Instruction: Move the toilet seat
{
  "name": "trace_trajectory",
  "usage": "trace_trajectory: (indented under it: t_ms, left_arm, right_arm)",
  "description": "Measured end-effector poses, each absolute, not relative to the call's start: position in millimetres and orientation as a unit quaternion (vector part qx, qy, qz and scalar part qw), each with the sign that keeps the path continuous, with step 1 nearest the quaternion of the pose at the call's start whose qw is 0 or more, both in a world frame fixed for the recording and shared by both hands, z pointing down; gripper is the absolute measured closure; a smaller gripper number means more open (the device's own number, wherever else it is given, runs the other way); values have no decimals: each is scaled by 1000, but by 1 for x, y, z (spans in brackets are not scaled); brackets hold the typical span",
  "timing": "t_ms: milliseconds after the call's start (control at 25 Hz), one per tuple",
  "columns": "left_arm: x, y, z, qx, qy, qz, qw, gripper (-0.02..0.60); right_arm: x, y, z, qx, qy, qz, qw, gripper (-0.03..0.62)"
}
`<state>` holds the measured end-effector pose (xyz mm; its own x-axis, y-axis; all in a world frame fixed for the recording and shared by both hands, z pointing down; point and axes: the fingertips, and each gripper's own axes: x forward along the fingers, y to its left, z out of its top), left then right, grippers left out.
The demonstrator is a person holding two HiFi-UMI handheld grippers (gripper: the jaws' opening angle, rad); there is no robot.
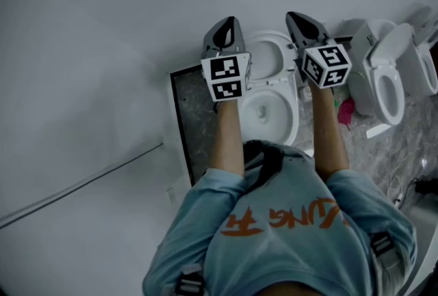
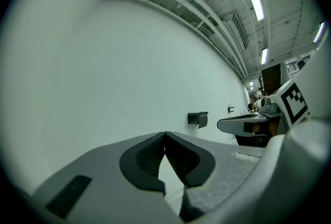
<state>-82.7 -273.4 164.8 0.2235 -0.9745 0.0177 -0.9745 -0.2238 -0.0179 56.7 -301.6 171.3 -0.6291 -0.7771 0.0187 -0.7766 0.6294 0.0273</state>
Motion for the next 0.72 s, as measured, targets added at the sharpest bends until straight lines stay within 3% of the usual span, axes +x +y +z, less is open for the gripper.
trace_trajectory:
  t_ms: [720]
  left_arm:
    - [-93, -277, 176, -778, 628, 2, -13, 578]
  right_arm:
    - [50, -302, 171, 429, -903, -17, 18, 595]
